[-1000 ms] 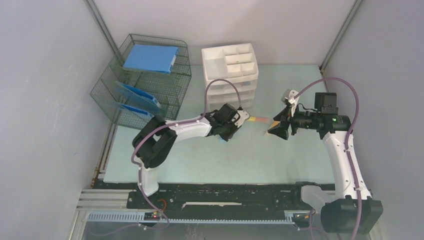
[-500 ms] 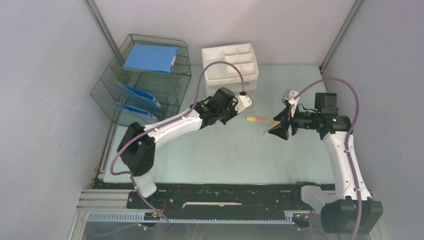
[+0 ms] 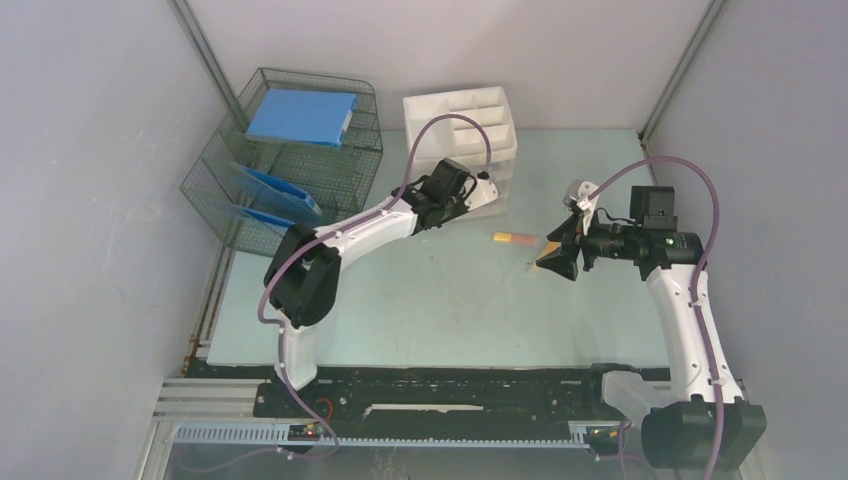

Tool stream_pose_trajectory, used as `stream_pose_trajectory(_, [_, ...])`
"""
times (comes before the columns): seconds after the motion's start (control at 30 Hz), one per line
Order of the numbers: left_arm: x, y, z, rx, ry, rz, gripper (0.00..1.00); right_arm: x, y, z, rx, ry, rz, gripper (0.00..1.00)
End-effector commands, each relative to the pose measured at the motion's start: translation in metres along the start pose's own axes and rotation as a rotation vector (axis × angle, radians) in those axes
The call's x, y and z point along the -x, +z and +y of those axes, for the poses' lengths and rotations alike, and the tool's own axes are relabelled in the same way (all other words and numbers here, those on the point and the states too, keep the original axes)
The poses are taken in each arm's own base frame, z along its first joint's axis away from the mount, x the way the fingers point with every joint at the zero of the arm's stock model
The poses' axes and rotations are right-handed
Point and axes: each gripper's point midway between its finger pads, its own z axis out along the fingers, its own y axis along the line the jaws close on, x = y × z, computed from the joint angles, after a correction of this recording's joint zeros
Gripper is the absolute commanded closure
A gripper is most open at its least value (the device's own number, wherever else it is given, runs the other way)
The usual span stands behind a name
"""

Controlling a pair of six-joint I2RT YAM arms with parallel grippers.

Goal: Organize the desk
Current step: Place the stationery in the drawer.

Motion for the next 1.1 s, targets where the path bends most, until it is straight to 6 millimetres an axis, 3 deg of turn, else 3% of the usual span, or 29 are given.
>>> stream_pose_trajectory(0.0, [0.003, 0.010, 0.022, 0.071, 0.051, 0.030, 0.86, 0.004, -0.003, 0.001, -0.006, -0.026, -0.008, 0.29])
stream_pose_trajectory(0.17, [-0.003, 0.021, 0.027, 0.102, 0.062, 0.070, 0.64, 0.003, -0.002, 0.001, -0.007, -0.023, -0.006, 0.29])
stream_pose_trajectory(0.33, [0.001, 0.014, 0.028, 0.104, 0.027, 0.049, 0.43, 0.002, -0.002, 0.000, -0.006, -0.019, -0.005, 0.29])
stream_pose_trajectory(0.5, [0.016, -0.001, 0.031, 0.107, -0.025, -0.003, 0.40, 0.001, -0.001, -0.001, -0.006, -0.015, 0.001, 0.29])
stream_pose_trajectory(0.73, [0.046, -0.056, 0.029, 0.062, -0.213, -0.189, 0.40, -0.002, 0.000, -0.003, -0.005, -0.008, 0.011, 0.29])
stream_pose_trajectory(0.93, [0.045, -0.108, 0.016, 0.041, -0.433, -0.355, 0.37, -0.008, 0.002, -0.003, 0.013, -0.002, 0.021, 0.29])
stream_pose_trajectory(1.07, [0.030, -0.132, 0.010, 0.056, -0.554, -0.412, 0.32, -0.009, 0.003, -0.002, 0.025, -0.013, 0.022, 0.29])
